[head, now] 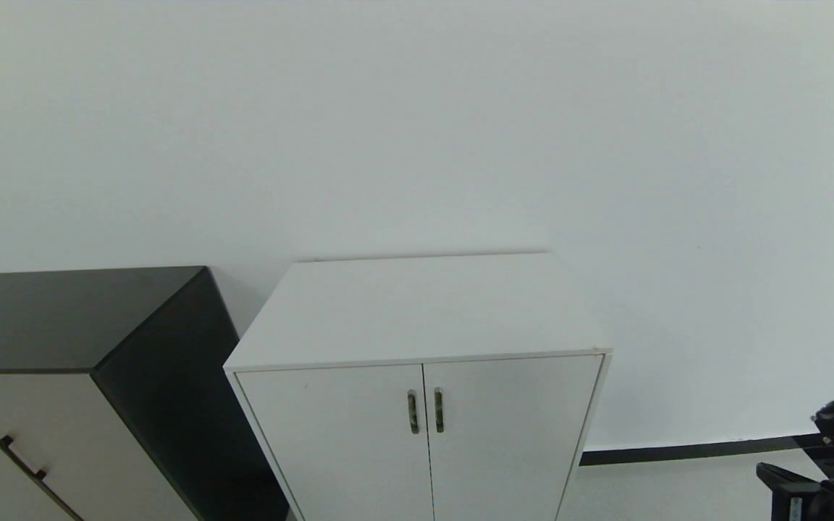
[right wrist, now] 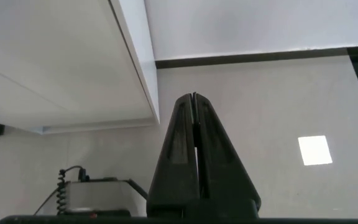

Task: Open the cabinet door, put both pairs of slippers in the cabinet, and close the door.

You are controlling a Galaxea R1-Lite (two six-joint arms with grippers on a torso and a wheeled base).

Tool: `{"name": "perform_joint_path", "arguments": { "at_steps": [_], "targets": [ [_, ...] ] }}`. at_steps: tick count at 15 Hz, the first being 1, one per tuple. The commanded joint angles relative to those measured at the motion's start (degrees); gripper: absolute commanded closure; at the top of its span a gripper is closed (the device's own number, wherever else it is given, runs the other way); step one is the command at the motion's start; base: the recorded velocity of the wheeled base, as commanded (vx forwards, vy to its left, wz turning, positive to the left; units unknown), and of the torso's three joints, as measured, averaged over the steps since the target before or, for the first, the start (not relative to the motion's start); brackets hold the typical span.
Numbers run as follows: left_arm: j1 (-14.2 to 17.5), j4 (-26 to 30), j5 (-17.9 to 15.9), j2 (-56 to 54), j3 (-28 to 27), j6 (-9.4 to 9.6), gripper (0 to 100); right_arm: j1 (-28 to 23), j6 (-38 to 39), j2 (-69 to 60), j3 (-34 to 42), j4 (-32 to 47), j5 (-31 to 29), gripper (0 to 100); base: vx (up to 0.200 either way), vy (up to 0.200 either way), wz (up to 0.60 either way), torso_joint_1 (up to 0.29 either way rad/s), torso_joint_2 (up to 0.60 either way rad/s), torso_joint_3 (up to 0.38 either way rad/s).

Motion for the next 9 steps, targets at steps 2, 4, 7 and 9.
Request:
{"name": "perform_joint_path", "arguments": {
  "at_steps": [2, 4, 7, 9],
  "targets": [
    [0.0, 0.0, 0.0, 0.1, 0.0, -0.01, 100, 6.5, -0.1, -24.4, -0.1, 18.1, 0.2, 100, 0.0, 0.0, 0.0, 0.0, 0.0, 0.0],
    [0.0, 0.0, 0.0, 0.1, 0.0, -0.01, 100, 11.0, -0.7, -38.5, -0.1, 29.8, 0.6, 100, 0.0, 0.0, 0.0, 0.0, 0.0, 0.0],
    [0.0, 0.0, 0.0, 0.1, 0.0, 0.08, 100, 13.0, -4.6, -54.3, 0.0, 40.4, 2.1, 100, 0.0, 0.0, 0.0, 0.0, 0.0, 0.0],
    [0.0, 0.0, 0.0, 0.1, 0.0, 0.08, 100, 12.4, -4.5, -64.0, -0.3, 44.9, 8.4, 100, 0.0, 0.0, 0.0, 0.0, 0.0, 0.0]
  ]
}}
